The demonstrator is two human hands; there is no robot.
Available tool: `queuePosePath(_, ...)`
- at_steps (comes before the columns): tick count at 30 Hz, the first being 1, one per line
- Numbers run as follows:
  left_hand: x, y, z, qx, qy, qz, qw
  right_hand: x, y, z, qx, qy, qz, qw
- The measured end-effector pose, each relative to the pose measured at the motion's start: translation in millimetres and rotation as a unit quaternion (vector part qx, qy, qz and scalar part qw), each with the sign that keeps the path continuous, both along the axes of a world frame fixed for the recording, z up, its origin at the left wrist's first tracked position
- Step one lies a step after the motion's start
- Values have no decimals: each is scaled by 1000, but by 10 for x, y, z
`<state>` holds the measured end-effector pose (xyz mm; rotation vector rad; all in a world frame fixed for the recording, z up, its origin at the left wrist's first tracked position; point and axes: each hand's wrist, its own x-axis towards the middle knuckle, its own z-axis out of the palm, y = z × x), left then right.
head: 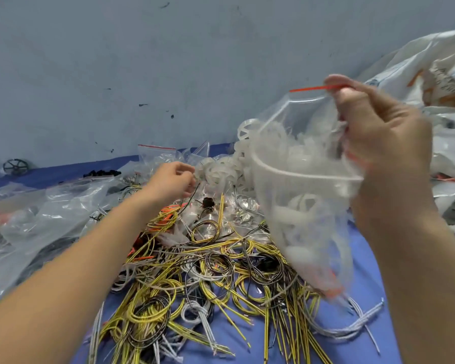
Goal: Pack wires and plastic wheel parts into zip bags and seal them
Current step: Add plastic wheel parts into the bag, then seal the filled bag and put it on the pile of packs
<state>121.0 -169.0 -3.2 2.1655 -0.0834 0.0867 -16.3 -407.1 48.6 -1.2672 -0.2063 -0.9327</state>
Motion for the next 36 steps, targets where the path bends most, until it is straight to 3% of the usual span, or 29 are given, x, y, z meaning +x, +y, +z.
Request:
queuePosePath(6, 680, 289, -234, 235, -3, 37, 971, 245, 276, -229, -129, 108, 15, 986)
queuePosePath(11, 1037, 339, -477, 342, 54, -8, 938, 385, 341, -381, -174, 159, 50, 970)
queuePosePath(19, 1235, 363, -531, 325, 66, 28, 943, 464, 331, -457, -204, 158, 51, 965)
queuePosePath(29, 1116, 342, -300, 463, 41, 23, 885, 431, 351, -479, -238, 159, 44, 957)
queuePosePath(33, 879, 348, 93, 390, -75, 30, 917, 364, 421, -473, -253, 165, 36, 953)
queuePosePath(36, 521, 338, 391, 261, -172, 45, 949, 300, 521, -478, -290, 172, 39, 941)
